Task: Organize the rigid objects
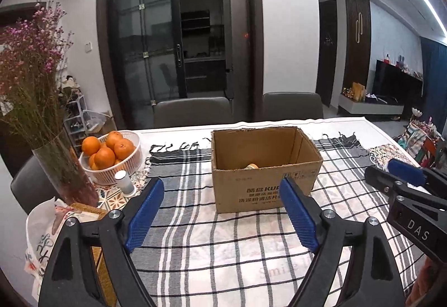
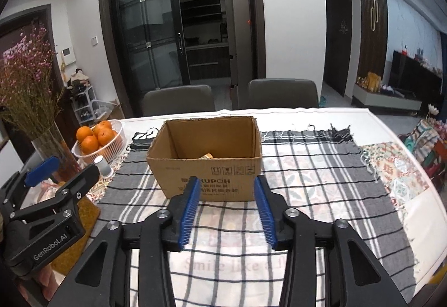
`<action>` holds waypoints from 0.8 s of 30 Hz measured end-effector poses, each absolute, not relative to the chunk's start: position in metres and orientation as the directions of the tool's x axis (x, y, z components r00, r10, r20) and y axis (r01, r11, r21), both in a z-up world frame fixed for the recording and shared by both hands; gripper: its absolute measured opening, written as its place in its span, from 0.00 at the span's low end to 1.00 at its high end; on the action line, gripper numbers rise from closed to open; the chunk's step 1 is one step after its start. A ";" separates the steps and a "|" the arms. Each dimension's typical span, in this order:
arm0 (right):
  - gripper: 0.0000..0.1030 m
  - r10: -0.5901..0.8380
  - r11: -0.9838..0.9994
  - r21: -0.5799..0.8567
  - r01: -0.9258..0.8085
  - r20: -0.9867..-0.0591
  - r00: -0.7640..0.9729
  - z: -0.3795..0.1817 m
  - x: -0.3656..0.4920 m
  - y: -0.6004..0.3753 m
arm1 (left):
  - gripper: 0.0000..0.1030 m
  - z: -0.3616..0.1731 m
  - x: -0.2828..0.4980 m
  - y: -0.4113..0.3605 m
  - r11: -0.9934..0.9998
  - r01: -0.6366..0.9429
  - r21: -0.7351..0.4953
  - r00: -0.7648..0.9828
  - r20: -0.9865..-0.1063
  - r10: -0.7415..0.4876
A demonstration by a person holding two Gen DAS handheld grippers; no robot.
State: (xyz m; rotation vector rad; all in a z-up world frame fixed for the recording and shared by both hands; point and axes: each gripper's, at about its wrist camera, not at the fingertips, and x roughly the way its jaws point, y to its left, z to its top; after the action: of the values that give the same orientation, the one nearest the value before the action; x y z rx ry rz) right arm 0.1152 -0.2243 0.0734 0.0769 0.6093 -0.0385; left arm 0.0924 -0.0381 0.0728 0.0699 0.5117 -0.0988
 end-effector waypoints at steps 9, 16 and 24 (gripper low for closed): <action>0.61 -0.069 0.995 0.029 0.100 -0.542 0.838 0.076 0.096 -0.221 | 0.97 0.073 0.080 -0.038 0.993 0.098 0.068 0.889 -0.454 -0.056; 0.72 -0.124 0.990 -0.007 0.140 -0.511 0.851 0.082 0.085 -0.218 | 1.00 0.075 0.073 -0.034 0.995 0.078 0.059 0.903 -0.428 -0.046; 0.73 -0.122 0.990 -0.002 0.140 -0.501 0.857 0.085 0.079 -0.217 | 1.00 0.078 0.065 -0.028 0.997 0.067 0.039 0.909 -0.415 -0.045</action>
State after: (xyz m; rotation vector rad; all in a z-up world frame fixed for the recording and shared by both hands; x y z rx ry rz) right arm 0.0792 -0.2165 0.0850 0.0348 0.5239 -0.1379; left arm 0.0649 -0.0275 0.0779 0.0531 0.4269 -0.0579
